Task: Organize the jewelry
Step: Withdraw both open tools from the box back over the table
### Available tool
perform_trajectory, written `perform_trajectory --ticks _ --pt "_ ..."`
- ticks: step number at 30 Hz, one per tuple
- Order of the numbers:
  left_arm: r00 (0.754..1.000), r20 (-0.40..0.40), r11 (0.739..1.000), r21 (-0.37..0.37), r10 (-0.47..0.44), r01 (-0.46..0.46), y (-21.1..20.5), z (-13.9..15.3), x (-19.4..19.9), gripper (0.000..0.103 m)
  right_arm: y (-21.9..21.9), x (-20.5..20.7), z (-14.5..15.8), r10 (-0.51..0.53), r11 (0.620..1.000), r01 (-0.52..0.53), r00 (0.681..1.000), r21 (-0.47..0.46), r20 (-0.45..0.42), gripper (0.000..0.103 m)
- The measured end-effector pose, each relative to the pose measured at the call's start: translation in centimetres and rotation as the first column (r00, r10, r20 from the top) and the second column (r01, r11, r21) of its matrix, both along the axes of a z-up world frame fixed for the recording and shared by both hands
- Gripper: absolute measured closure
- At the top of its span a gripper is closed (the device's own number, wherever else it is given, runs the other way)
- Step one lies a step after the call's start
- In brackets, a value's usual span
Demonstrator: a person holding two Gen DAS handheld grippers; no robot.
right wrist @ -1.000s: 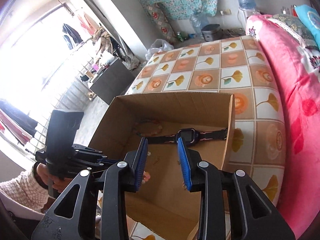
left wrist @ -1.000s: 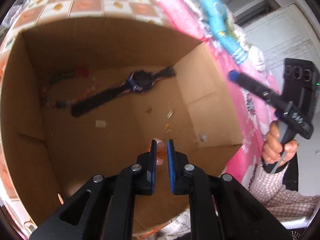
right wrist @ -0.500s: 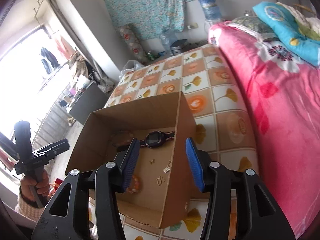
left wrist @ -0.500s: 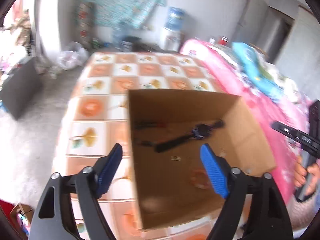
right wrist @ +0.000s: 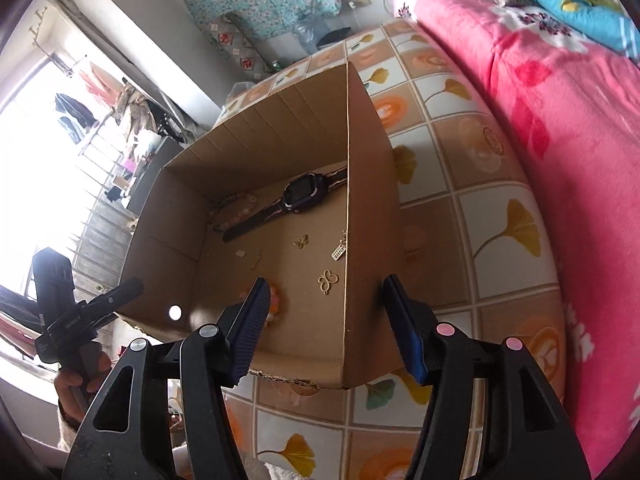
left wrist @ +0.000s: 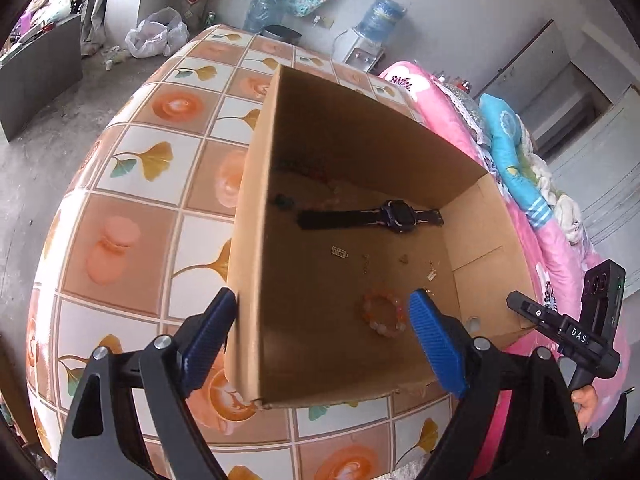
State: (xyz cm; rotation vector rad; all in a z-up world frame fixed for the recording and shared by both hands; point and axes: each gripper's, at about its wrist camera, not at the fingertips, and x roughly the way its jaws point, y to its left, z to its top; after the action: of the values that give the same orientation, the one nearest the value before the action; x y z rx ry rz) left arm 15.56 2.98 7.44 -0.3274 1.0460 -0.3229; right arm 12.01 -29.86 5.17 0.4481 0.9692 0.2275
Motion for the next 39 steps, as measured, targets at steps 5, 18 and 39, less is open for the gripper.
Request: perform_trajectory --ticks 5,18,39 --pt "1.0 0.006 1.0 0.011 -0.005 0.005 0.0 0.5 -1.6 0.018 0.0 -0.8 0.0 -0.006 1.0 0.006 1.0 -0.013 -0.002 0.046" --pt "1.0 0.025 1.0 -0.022 0.009 -0.009 0.6 1.7 -7.9 0.018 0.1 -5.9 0.8 -0.007 1.0 0.007 1.0 0.015 0.009 0.046" --pt "0.958 0.271 0.995 -0.027 0.098 -0.094 4.4 3.1 -15.5 0.014 1.4 -15.6 2.0 -0.17 0.975 0.195 0.962 -0.103 0.213 0.037"
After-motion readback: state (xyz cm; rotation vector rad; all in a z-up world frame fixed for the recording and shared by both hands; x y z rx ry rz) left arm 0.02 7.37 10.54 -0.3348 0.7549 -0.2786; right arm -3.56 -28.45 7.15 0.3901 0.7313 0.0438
